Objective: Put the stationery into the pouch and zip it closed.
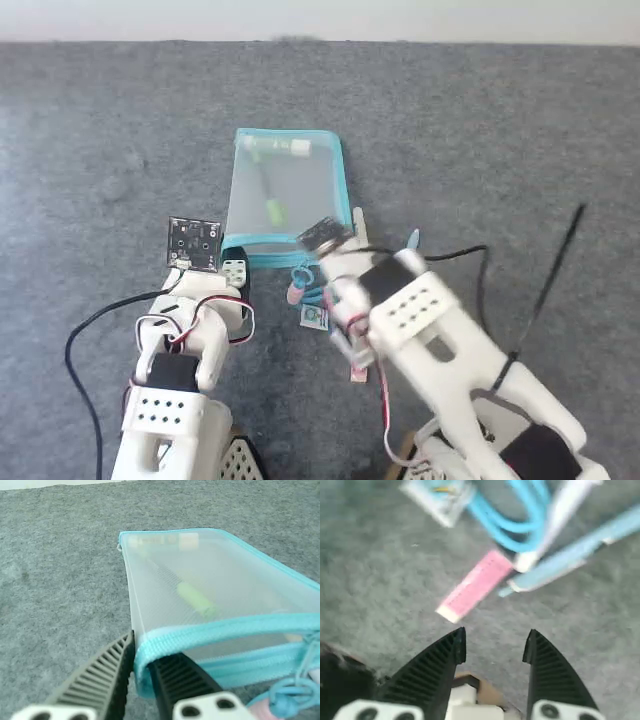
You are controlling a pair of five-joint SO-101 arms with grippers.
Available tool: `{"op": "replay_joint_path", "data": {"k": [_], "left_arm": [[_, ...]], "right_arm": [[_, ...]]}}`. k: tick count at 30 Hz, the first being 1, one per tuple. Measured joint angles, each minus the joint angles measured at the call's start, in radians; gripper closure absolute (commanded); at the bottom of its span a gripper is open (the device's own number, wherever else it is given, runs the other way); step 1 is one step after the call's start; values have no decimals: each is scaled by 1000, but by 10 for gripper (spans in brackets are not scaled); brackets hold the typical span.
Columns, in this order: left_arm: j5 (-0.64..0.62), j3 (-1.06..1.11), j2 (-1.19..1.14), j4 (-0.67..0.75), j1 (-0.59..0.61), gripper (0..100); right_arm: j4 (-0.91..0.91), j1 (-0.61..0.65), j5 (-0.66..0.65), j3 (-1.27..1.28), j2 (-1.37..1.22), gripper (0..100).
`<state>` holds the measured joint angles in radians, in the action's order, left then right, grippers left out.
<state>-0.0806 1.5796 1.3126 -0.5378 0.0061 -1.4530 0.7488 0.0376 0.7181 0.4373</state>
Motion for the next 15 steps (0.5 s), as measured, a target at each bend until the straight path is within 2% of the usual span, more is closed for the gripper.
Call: {"op": "replay_joint_path", "data": {"k": [9, 15], "left_arm": [[0, 0, 0, 0, -2, 989], [0, 0, 0, 0, -41, 989]], "right_arm": [[183, 144, 382, 92, 0, 814], [270, 147, 417, 164, -3, 815]]}}
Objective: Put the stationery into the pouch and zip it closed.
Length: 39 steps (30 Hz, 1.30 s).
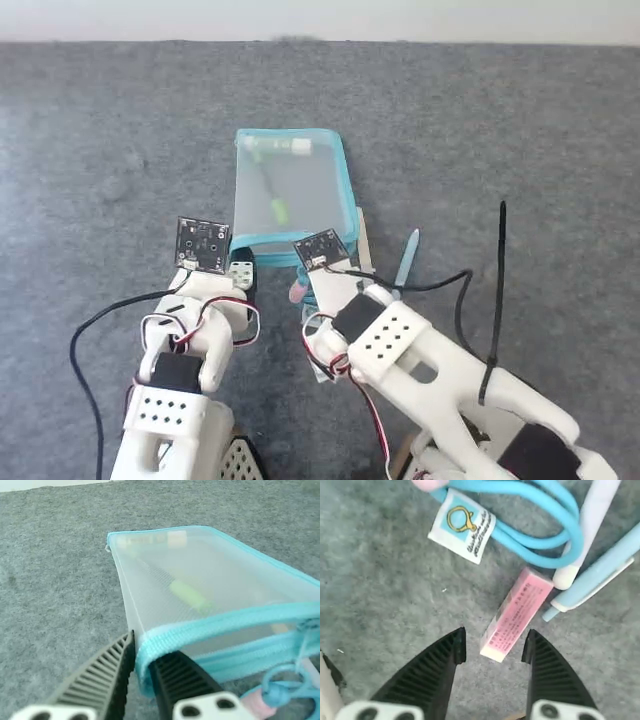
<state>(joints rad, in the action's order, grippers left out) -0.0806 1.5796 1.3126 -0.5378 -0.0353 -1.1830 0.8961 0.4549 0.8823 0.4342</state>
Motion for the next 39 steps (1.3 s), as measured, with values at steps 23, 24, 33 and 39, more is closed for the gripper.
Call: {"op": "replay_joint_path", "data": {"k": [23, 24, 33, 39], "left_arm": [[0, 0, 0, 0, 0, 989], [0, 0, 0, 0, 0, 989], [0, 0, 0, 0, 0, 989], [0, 0, 0, 0, 0, 989]], "right_arm": [[292, -183, -336, 252, 11, 990], [285, -201, -379, 252, 21, 991], [-77, -416, -641, -23, 316, 991], [-218, -534, -718, -150, 387, 987]]}}
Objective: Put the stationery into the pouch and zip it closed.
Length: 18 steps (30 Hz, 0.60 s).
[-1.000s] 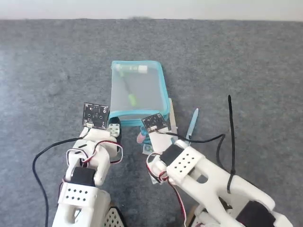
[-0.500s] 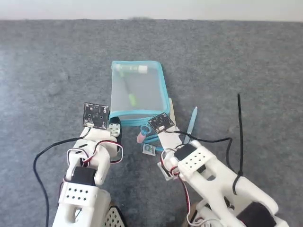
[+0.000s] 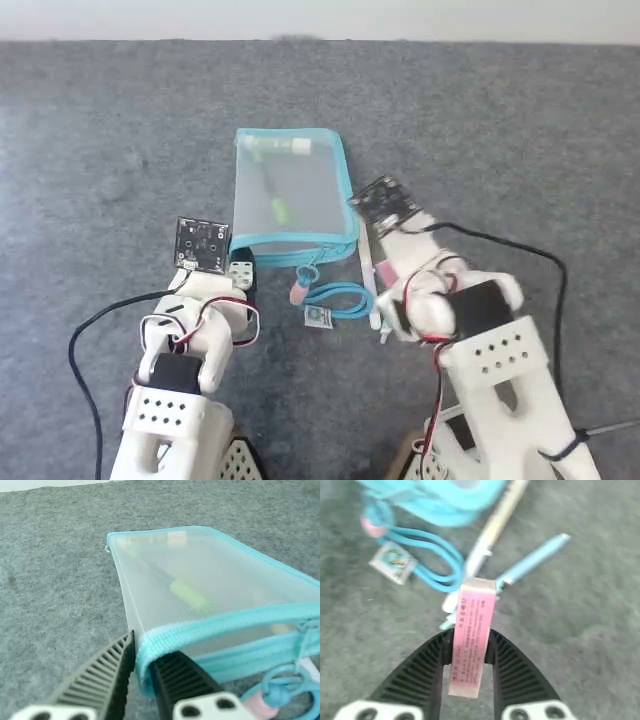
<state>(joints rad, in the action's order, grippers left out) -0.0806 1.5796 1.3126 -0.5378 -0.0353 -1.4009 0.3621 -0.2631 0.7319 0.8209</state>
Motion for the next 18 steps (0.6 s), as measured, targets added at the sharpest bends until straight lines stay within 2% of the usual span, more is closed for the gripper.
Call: {"op": "replay_joint_path", "data": {"k": [3, 7, 10, 15, 18], "left_arm": [[0, 0, 0, 0, 0, 989], [0, 0, 0, 0, 0, 989], [0, 6, 0, 0, 0, 989], [0, 12, 0, 0, 0, 989], [0, 12, 0, 0, 0, 989]], "right_arm": [[52, -103, -3, -9, -100, 986], [213, -210, -3, -11, -336, 985], [325, -238, -3, -11, -519, 945], [379, -235, -11, -44, -740, 778], [384, -236, -15, -69, -786, 770]]}}
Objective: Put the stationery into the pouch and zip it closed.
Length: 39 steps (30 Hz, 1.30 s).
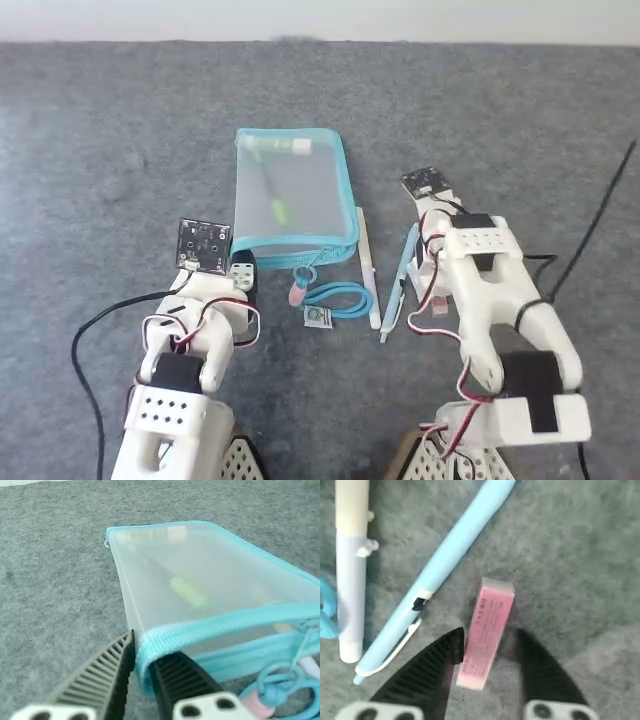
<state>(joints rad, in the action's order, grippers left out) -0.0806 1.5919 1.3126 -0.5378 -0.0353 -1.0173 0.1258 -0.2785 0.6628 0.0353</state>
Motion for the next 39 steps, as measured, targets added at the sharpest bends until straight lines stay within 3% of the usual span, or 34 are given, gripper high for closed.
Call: {"op": "replay_joint_path", "data": {"k": [16, 28, 39], "left_arm": [[23, 0, 0, 0, 0, 989], [23, 0, 0, 0, 0, 989], [23, 0, 0, 0, 0, 989]], "right_arm": [[-112, 8, 9, 121, 163, 782], [0, 28, 77, 127, 43, 783], [-12, 18, 77, 100, 31, 945]]}}
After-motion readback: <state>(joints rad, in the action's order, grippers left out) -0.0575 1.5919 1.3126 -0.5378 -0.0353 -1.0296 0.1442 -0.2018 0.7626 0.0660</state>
